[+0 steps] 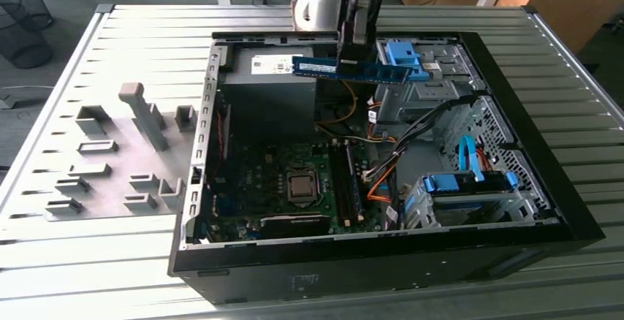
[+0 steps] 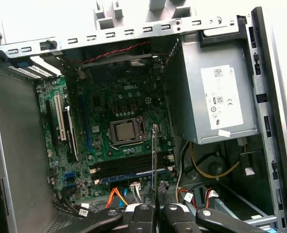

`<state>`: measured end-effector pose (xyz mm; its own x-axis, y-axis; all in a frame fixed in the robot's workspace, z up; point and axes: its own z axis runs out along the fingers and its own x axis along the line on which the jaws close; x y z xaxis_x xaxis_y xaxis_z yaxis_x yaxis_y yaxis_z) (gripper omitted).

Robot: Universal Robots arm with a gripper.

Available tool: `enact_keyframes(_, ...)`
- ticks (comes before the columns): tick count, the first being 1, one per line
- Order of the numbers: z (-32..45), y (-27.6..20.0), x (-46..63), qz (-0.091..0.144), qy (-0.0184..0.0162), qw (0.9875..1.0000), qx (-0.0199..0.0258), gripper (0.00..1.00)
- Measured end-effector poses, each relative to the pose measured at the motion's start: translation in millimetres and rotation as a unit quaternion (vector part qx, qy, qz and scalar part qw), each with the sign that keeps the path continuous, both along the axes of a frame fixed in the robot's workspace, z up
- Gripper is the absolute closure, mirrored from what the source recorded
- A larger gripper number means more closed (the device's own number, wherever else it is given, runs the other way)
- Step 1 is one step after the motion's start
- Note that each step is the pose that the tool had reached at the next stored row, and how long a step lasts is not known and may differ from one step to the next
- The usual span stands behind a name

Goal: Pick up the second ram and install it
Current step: 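Insert the second ram into the second slot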

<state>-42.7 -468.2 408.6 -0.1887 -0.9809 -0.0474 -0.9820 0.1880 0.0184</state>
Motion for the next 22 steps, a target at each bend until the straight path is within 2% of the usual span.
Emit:
enact_keyframes(12,-0.1,0.0,0.0,-0.004,0.0000,1.0000,0.0000,0.86)
enact_keyframes(13,-1.1,0.0,0.0,-0.039,0.0000,0.9992,-0.0004,0.86)
enact_keyframes(17,-2.0,0.0,0.0,-0.074,0.0000,0.9972,-0.0006,0.86)
enact_keyframes(19,-2.0,0.0,0.0,-0.083,0.0001,0.9965,-0.0007,0.86)
enact_keyframes(22,-2.1,0.0,0.0,-0.084,0.0000,0.9965,-0.0006,0.86)
